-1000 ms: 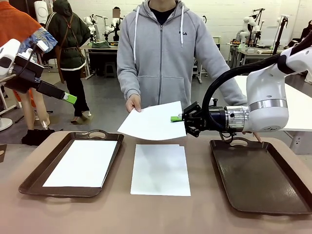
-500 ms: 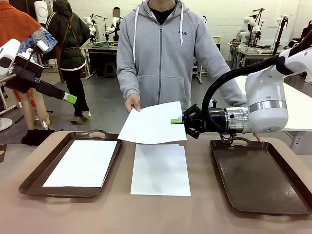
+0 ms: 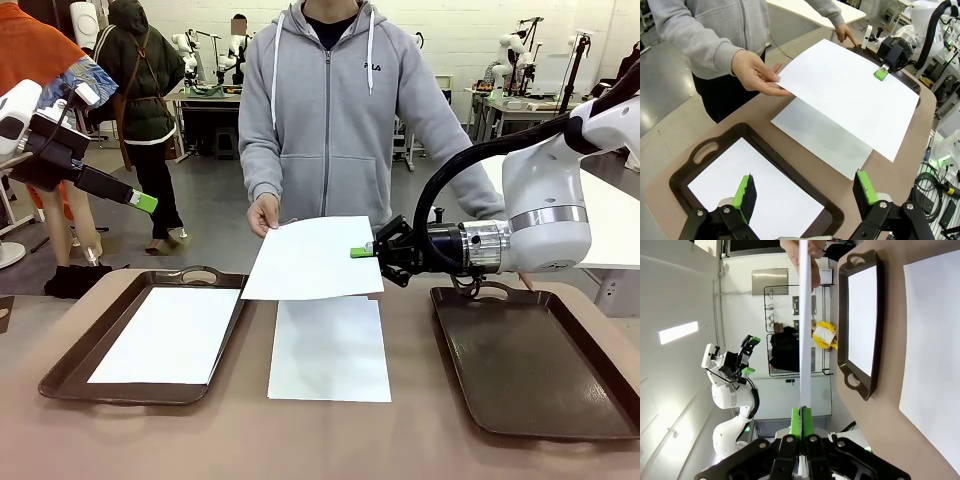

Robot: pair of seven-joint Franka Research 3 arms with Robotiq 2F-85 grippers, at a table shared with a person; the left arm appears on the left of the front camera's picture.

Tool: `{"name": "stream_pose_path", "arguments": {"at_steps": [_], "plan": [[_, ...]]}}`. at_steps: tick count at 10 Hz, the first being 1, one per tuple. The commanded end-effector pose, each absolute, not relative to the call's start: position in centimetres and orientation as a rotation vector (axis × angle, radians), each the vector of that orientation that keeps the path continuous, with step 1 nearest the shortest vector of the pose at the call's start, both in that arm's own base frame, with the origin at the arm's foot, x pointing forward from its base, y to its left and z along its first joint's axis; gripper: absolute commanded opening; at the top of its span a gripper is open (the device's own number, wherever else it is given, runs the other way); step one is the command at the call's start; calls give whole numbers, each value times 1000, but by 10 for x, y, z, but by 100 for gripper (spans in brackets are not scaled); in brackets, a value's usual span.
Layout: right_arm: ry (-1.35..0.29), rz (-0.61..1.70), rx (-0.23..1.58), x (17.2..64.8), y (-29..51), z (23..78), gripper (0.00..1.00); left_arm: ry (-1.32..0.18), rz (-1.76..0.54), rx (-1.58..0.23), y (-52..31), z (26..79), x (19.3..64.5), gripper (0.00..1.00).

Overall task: Sort the A4 documents.
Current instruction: Receive the A4 Paper.

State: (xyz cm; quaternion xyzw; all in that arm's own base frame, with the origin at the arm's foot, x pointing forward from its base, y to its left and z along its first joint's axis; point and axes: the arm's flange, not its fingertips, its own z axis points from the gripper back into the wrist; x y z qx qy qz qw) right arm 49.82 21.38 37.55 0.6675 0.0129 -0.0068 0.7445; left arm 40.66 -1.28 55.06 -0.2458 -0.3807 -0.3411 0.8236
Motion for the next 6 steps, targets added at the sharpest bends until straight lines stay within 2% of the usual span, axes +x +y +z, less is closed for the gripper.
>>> {"name": "stream_pose_path", "arguments": {"at_steps": [1,4,6], "plan": [[61,6,1469,504,216,379,0,-814,-724,-532,-12,551,407,100],[63,89,1436,504,214,382,0,-814,-724,-532,-12,551,407,100],[36,3,1478,498,216,380,0,-814,-724,-532,-12,551,407,100]]}}
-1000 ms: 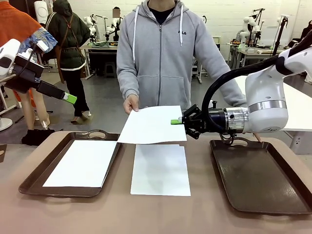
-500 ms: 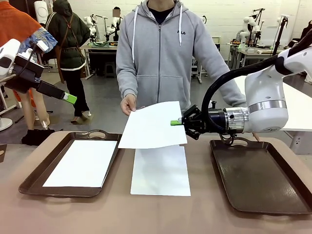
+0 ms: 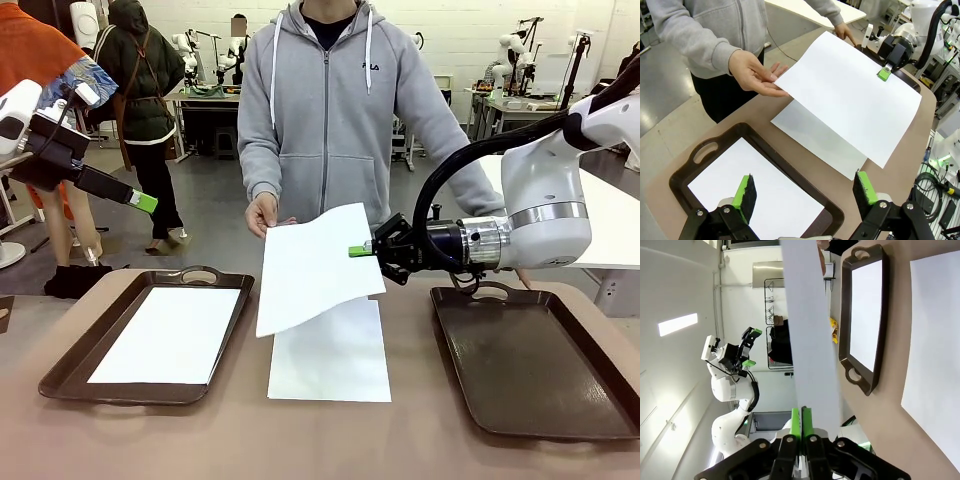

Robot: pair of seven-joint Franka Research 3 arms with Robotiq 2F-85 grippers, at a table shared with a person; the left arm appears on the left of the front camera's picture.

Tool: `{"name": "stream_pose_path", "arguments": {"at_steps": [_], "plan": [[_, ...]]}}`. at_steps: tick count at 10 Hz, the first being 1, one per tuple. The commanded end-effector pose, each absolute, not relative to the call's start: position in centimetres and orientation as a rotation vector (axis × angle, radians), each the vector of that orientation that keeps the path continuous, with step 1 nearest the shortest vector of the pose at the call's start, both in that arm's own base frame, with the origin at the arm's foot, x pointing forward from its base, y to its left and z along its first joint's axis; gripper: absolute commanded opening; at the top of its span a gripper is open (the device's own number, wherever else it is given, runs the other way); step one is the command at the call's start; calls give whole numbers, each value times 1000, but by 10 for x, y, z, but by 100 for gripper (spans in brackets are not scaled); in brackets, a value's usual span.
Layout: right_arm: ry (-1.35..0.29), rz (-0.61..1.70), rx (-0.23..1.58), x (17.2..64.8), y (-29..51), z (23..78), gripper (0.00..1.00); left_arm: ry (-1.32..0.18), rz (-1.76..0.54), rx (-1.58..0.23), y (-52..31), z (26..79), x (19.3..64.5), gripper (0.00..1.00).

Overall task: Sort the A4 documents.
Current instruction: Receive the A4 Paper, then place the A4 Paper in the designated Handle tray.

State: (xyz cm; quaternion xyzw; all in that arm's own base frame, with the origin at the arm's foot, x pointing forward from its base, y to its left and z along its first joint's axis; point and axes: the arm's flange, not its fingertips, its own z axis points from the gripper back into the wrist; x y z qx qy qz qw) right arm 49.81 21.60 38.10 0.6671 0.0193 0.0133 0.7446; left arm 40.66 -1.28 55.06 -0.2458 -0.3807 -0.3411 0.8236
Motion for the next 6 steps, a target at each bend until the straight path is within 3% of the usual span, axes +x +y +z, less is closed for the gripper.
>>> {"name": "stream_pose_path", "arguments": {"at_steps": [1,6], "plan": [[36,3,1478,498,216,380,0,-814,-724,-532,-12,551,407,100],[36,3,1478,498,216,380,0,-814,-724,-532,-12,551,407,100]]}}
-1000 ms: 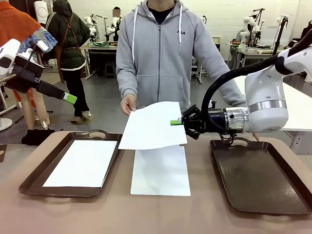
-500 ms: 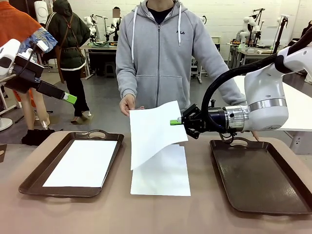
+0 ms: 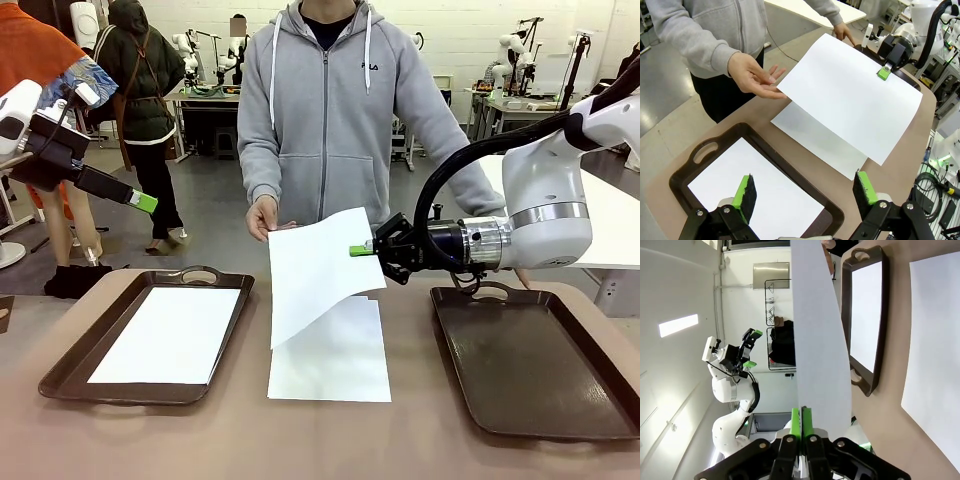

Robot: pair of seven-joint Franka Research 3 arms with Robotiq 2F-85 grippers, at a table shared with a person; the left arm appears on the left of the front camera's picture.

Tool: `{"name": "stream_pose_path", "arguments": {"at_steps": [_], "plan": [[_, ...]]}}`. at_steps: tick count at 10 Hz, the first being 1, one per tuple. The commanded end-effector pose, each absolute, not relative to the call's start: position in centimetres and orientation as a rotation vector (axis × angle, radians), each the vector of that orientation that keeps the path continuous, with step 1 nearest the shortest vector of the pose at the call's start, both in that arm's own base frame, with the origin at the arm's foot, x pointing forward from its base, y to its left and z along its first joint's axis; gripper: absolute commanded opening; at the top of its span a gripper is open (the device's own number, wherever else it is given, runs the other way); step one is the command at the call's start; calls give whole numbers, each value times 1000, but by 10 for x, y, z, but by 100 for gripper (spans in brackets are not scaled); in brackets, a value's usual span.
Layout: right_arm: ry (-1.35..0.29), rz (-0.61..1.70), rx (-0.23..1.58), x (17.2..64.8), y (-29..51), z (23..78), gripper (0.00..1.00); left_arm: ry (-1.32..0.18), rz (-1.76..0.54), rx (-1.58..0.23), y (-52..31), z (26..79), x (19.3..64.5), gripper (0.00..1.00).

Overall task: Sort the A4 documents.
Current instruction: Place the A4 Paper in the designated Handle tray.

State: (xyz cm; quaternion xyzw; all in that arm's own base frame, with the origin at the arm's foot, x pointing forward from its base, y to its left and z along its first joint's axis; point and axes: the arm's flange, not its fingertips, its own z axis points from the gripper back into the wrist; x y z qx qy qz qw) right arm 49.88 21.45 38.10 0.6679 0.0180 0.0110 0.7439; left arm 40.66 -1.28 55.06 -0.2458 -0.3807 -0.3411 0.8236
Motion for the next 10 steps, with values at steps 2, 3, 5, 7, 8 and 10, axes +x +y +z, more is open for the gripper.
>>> {"name": "stream_pose_path", "arguments": {"at_steps": [2,3,5,7,8,10], "plan": [[36,3,1478,498,216,380,0,-814,-724,-532,-12,551,407,100],[36,3,1478,498,216,380,0,-814,-724,-532,-12,551,407,100],[36,3,1478,498,216,380,0,-814,-724,-532,-12,551,407,100],[36,3,1478,498,216,380,0,-814,-724,-532,-12,551,407,100],[36,3,1478,498,216,380,0,-814,-724,-532,-12,551,407,100],[36,3,1478,498,216,380,0,-814,-724,-532,-12,551,407,100]]}}
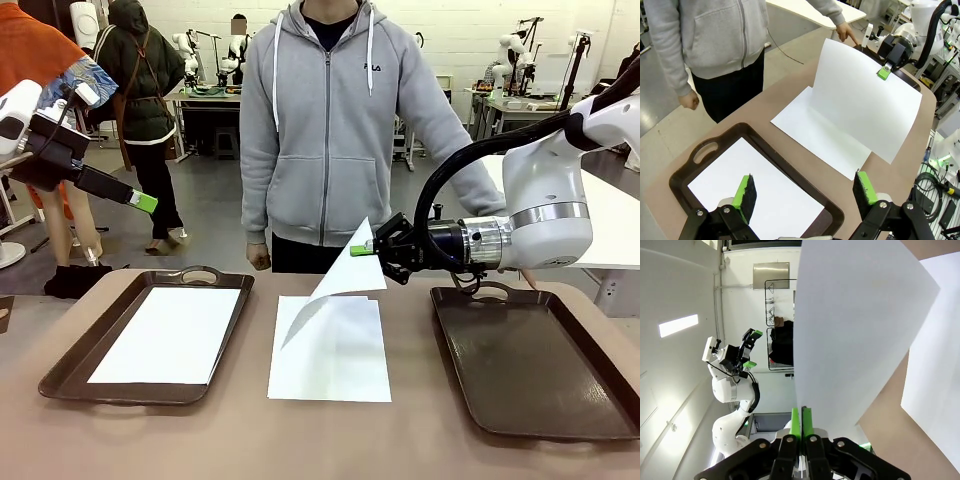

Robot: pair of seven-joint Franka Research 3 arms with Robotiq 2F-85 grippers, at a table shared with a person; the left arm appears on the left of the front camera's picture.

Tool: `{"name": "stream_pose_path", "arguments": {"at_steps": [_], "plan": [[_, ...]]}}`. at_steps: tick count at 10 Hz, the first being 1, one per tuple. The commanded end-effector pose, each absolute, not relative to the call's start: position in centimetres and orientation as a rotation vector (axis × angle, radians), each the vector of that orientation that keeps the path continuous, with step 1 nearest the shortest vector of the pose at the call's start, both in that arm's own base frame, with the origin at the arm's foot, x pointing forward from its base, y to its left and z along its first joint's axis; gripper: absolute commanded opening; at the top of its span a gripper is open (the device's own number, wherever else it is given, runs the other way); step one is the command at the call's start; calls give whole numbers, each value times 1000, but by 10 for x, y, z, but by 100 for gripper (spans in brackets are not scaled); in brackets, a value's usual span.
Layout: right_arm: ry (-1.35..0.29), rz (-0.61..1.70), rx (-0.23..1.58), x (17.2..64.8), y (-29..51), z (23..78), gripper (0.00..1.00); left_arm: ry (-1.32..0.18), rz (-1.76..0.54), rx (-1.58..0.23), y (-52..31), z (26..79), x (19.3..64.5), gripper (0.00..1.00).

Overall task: Sort the A4 documents.
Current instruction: Place the A4 Paper in the designated Handle tray.

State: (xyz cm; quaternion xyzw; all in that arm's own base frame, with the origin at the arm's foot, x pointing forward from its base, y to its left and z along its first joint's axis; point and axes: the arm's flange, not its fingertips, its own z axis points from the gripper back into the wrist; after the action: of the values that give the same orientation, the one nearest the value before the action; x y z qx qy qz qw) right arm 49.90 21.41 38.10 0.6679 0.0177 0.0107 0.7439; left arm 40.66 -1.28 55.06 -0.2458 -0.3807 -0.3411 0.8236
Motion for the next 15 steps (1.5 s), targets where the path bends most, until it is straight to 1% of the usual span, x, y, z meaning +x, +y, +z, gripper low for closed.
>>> {"name": "stream_pose_path", "arguments": {"at_steps": [1,4,9,13,15], "plan": [[36,3,1478,498,216,380,0,-814,-724,-532,-12,551,407,100],[39,23,1463,499,214,381,1,-814,-724,-532,-12,551,407,100],[90,38,1387,471,198,403,1,-814,-724,-532,-12,551,407,100],[71,55,1288,450,154,432,1,-814,-724,-532,-12,551,407,100],[48,72,1208,444,123,442,1,-814,-724,-532,-12,551,407,100]]}}
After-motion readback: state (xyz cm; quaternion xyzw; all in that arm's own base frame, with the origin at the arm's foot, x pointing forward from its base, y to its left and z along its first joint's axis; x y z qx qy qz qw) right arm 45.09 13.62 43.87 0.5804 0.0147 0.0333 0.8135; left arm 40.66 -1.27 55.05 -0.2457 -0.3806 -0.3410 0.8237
